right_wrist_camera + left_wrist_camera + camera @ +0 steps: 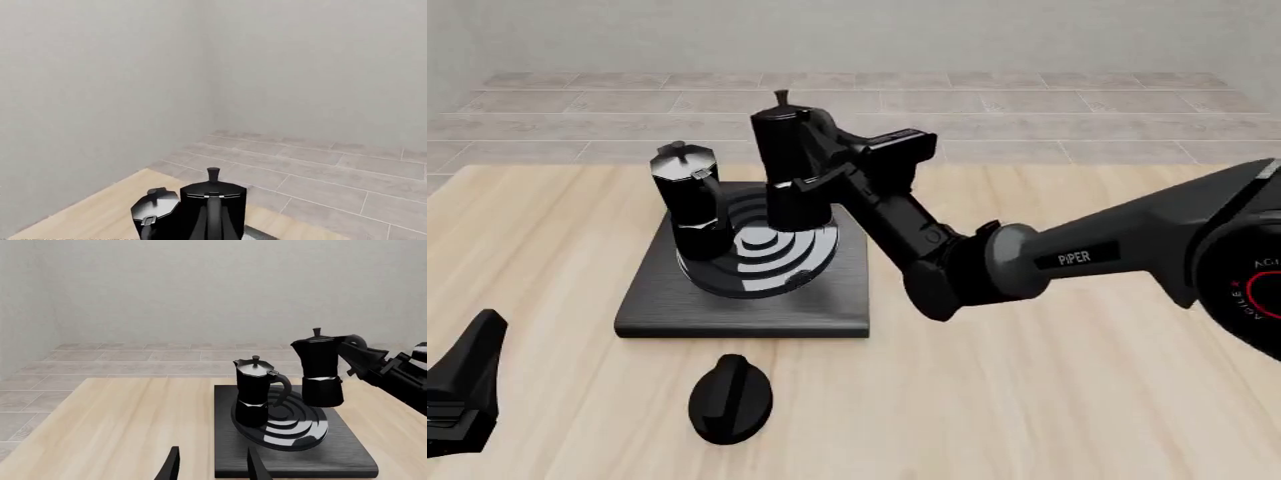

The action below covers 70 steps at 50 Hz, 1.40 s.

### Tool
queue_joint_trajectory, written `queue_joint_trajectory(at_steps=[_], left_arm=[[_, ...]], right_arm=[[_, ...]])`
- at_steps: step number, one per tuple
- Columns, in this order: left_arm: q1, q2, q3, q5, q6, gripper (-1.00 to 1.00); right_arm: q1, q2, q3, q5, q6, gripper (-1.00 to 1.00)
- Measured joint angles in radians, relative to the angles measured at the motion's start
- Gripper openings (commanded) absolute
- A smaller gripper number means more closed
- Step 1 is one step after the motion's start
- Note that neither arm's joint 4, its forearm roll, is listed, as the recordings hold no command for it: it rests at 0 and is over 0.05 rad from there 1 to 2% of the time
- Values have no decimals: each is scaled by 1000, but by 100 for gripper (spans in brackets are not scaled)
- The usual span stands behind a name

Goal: Put both moka pots on the stove.

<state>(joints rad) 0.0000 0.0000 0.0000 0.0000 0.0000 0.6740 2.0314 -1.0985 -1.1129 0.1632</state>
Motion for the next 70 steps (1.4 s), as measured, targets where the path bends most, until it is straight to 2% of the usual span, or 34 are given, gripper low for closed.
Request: queue_joint_trajectory(at_steps=[23,45,70], left_arm=[[0,0,0,0,0,100],[0,0,0,0,0,100],[0,0,0,0,0,100]], right_arm=[[-13,112,-84,-2,38,-100],[-7,150,-135,9,78,-100],[-10,159,-128,54,50,-100]])
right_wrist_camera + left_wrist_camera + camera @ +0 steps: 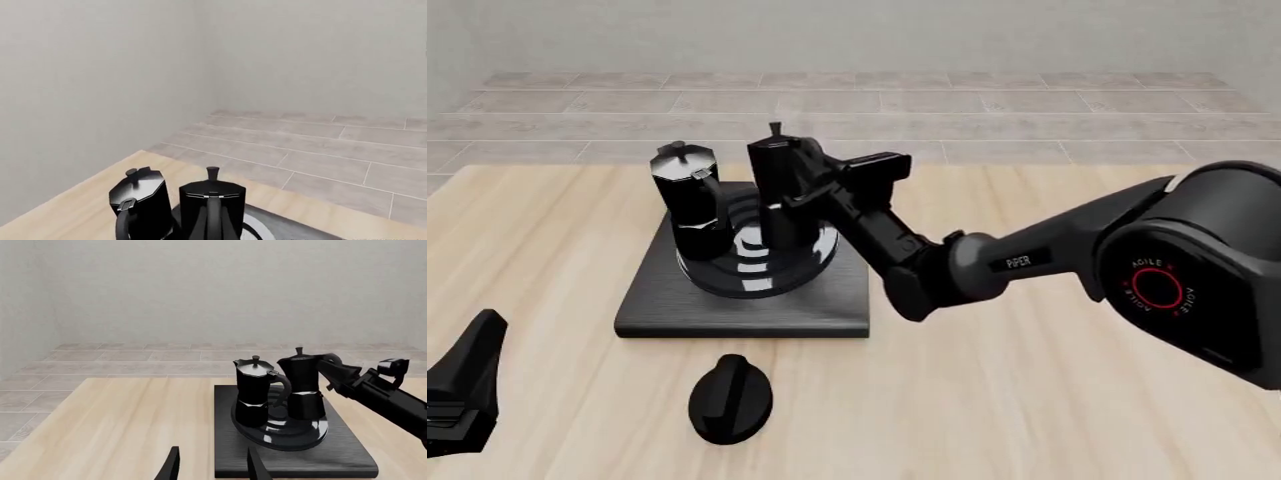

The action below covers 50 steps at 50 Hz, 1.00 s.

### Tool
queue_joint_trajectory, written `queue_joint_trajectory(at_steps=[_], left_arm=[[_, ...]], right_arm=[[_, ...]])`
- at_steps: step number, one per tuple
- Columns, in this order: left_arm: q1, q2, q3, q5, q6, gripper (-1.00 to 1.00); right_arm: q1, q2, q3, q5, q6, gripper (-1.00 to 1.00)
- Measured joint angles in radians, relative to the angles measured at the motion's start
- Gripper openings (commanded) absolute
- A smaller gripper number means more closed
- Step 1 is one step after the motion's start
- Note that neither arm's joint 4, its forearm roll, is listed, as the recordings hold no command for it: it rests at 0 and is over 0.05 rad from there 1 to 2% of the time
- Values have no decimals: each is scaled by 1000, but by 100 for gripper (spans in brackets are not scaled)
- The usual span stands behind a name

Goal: Put both moka pots on the stove.

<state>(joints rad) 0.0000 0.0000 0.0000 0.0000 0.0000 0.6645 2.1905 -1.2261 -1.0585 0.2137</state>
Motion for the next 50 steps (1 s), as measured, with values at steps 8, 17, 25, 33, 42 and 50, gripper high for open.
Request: queue_joint_trajectory(at_steps=[8,17,25,33,42,50], left_arm=[[0,0,0,0,0,100],[0,0,0,0,0,100],[0,0,0,0,0,100],[0,0,0,0,0,100],[0,0,0,0,0,100],[0,0,0,0,0,100]], right_arm=[[-3,-18,27,6,-18,-100],[-12,-57,88,9,-25,-100],[-7,-107,171,8,-37,-100],[9,-144,238,5,-60,100],[17,-177,272,26,-87,100],[11,-208,290,50,-101,100]])
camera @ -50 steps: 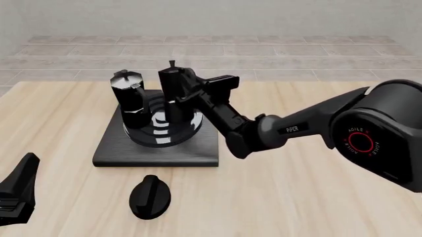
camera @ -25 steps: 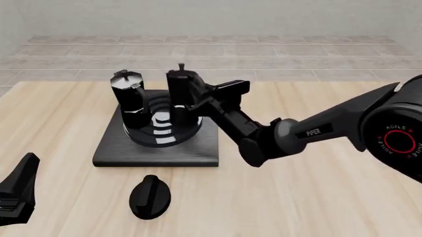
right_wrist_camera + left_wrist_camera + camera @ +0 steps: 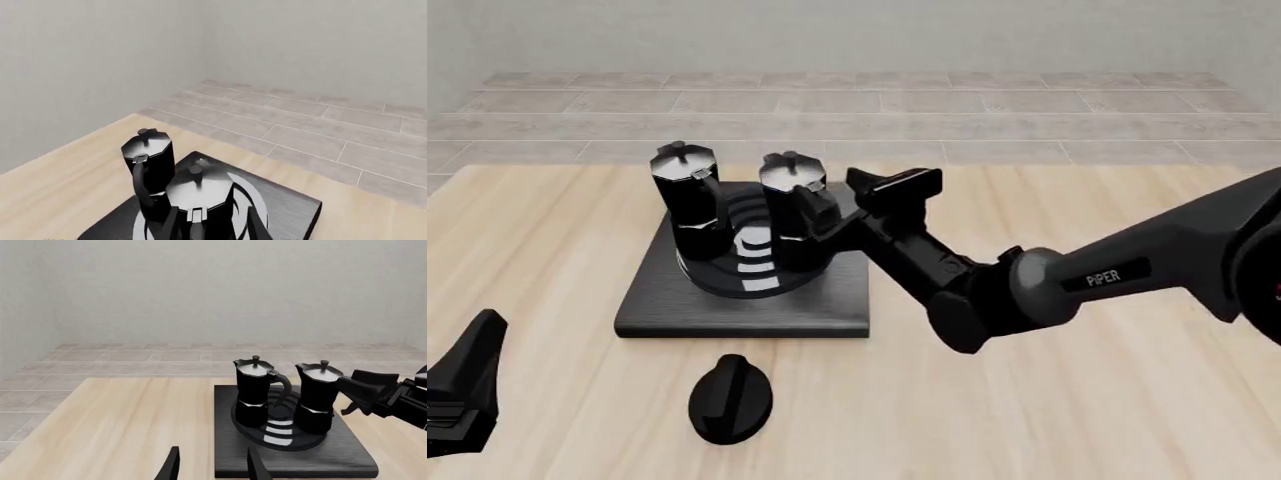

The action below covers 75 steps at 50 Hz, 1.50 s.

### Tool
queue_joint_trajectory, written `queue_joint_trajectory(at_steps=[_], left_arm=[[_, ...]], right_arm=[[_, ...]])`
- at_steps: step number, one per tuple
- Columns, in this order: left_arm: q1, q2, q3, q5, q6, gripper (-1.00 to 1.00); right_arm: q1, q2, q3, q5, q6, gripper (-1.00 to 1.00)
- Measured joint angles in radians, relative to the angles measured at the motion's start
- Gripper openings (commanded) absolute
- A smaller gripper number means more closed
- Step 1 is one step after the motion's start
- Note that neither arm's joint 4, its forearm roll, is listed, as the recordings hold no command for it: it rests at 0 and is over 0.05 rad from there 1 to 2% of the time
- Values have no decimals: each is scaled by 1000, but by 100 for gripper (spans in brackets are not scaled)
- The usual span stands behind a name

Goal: Put both moka pots on the stove.

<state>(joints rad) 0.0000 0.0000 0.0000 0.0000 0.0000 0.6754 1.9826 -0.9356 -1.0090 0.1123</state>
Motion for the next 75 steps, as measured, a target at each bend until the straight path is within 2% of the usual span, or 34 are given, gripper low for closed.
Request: queue_joint_trajectory(at_steps=[28,65,75], left_arm=[[0,0,0,0,0,100],[0,0,0,0,0,100],[0,0,0,0,0,100]], right_arm=[[-31,-142,95,47,-25,100],[-111,-429,211,146,-69,100],[-153,-515,259,165,-61,100]])
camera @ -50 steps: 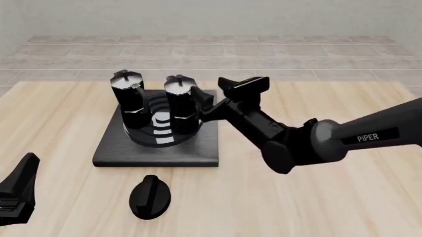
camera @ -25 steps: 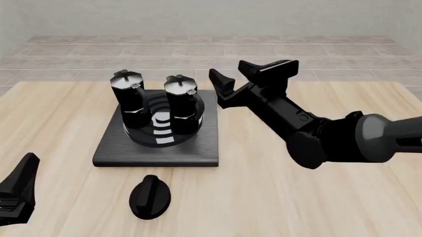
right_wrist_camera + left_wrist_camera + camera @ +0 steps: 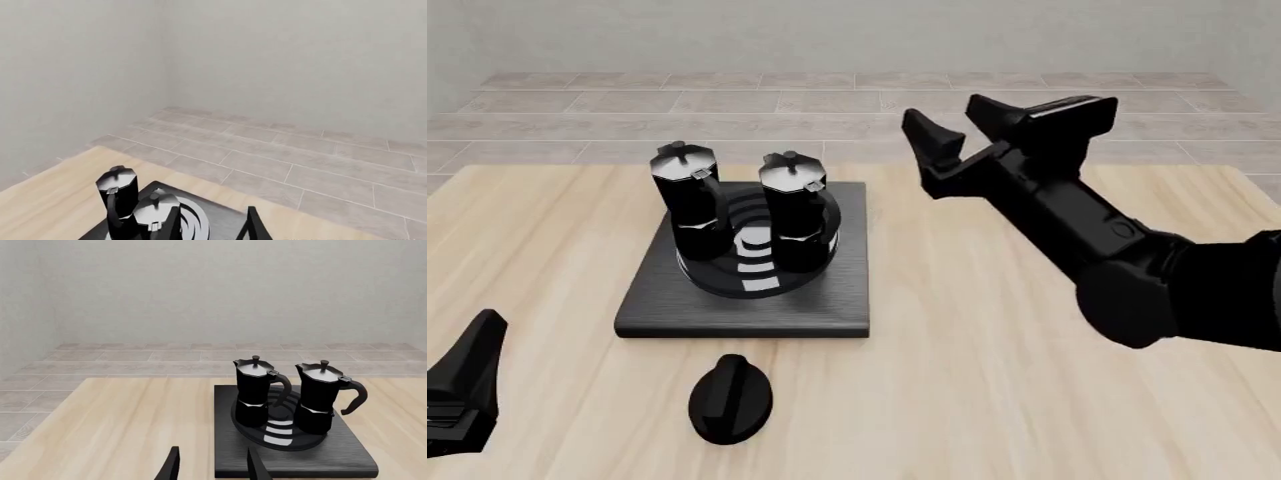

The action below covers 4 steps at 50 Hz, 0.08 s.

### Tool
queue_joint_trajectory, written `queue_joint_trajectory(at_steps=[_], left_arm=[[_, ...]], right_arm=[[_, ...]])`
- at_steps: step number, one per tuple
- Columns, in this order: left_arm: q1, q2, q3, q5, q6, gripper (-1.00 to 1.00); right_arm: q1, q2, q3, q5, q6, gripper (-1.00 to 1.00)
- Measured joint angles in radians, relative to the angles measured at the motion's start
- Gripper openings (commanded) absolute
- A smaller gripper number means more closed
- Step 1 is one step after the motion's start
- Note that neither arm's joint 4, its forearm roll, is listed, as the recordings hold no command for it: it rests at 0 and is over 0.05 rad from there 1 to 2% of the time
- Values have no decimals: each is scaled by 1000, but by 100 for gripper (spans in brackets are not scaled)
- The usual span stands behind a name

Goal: Put both moka pots on the stove.

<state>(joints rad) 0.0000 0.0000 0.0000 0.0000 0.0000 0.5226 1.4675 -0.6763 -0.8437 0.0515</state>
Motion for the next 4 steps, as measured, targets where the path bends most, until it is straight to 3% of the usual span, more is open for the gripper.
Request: queue_joint_trajectory(at_steps=[4], left_arm=[[0,0,0,0,0,100]], right_arm=[[-9,-31,14,13,-4,100]])
